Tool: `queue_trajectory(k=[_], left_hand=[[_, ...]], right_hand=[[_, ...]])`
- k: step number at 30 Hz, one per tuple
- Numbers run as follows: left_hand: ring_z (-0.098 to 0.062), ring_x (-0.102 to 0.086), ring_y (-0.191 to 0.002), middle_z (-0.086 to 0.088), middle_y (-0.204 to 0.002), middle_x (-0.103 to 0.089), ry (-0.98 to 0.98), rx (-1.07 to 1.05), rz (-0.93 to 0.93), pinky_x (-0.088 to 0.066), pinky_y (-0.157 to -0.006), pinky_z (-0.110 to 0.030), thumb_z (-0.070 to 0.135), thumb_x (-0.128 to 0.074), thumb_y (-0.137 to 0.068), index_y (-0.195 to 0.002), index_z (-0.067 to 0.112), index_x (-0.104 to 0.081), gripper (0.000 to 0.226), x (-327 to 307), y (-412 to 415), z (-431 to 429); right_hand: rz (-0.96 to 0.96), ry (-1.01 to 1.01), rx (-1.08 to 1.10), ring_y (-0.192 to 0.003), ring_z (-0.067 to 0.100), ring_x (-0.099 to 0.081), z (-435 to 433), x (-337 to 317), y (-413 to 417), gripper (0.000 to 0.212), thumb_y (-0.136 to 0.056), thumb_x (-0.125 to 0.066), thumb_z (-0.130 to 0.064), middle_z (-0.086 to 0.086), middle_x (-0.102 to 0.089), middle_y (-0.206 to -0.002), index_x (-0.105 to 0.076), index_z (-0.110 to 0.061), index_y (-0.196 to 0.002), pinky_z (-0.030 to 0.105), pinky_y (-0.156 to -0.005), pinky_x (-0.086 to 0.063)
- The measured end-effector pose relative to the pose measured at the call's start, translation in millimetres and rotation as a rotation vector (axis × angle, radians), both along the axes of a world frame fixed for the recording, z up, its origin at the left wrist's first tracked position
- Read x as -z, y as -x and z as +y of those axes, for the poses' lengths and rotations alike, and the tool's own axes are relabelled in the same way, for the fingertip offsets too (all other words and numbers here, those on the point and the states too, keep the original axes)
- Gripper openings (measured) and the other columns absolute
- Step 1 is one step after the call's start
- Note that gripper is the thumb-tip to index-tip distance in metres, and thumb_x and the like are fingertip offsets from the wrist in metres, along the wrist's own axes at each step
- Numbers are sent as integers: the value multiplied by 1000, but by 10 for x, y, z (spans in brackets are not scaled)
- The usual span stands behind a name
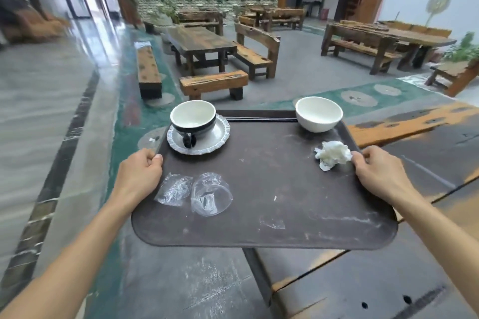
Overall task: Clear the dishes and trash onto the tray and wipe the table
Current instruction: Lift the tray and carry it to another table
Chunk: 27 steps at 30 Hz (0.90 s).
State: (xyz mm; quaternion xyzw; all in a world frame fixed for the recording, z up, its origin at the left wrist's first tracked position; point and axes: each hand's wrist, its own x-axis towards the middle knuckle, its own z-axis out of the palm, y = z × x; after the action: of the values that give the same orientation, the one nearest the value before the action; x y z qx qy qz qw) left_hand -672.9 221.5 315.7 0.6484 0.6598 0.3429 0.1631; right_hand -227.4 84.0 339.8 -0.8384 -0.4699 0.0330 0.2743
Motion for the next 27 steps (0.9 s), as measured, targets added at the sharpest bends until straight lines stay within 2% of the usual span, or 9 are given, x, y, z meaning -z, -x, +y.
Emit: queue_trajectory(k=[3,6,9,13,15,22,27], left_hand=[[-30,-58,-79,-3,-75,-65,-8,-69,-5,-38,-69,-36,29,-52,-95,-84,13,-62,21,-88,415,121],[-28,-55,-77,-1,-73,-62,-24,-118,16,-35,-69,-34,27,-52,-96,-85,11,-61,21,-196,804,255],[-31,-55,-81,-3,-73,-62,-27,-165,26,-36,-70,-35,26,-52,-95,-84,12,-61,20,-269,1219,459],[-31,-59,-83,-9,-81,-68,-17,-199,44,-40,-72,-37,30,-53,-94,-88,13,-65,22,-334,1807,804],[-35,-63,-84,-11,-79,-69,-25,-202,53,-43,-72,-39,30,-53,-93,-83,13,-66,24,-348,2078,981],[-35,-60,-86,-9,-79,-68,-16,-238,69,-42,-73,-39,25,-54,-93,-85,11,-66,20,-364,2722,1427],[-34,-60,-84,-3,-74,-65,3,-264,59,-41,-71,-37,25,-55,-93,-84,12,-65,19,-309,3019,1848]], right_hand=[[-41,-4,-69,-89,41,-59,438,-112,327,37,-100,-48,-31,19,-62,-80,-58,-1,-81,40,-69,-33],[-43,-26,-128,-88,42,-60,834,-186,712,39,-100,-48,-29,24,-66,-83,-60,3,-80,43,-74,-41],[-35,-32,-169,-81,42,-59,1215,-220,1104,42,-99,-49,-28,22,-64,-74,-60,4,-76,44,-71,-42],[-7,-27,-199,-79,37,-55,1714,-226,1592,39,-99,-48,-33,14,-60,-71,-57,-6,-72,39,-66,-34],[2,-25,-212,-76,36,-51,1938,-226,1825,41,-99,-48,-32,15,-60,-70,-58,-3,-72,39,-66,-34],[3,0,-249,-72,38,-51,2630,-164,2439,42,-97,-46,-36,10,-57,-64,-53,-8,-66,38,-63,-34],[36,0,-267,-83,36,-56,3157,-144,2759,38,-98,-49,-35,14,-64,-78,-61,-6,-76,36,-68,-35]])
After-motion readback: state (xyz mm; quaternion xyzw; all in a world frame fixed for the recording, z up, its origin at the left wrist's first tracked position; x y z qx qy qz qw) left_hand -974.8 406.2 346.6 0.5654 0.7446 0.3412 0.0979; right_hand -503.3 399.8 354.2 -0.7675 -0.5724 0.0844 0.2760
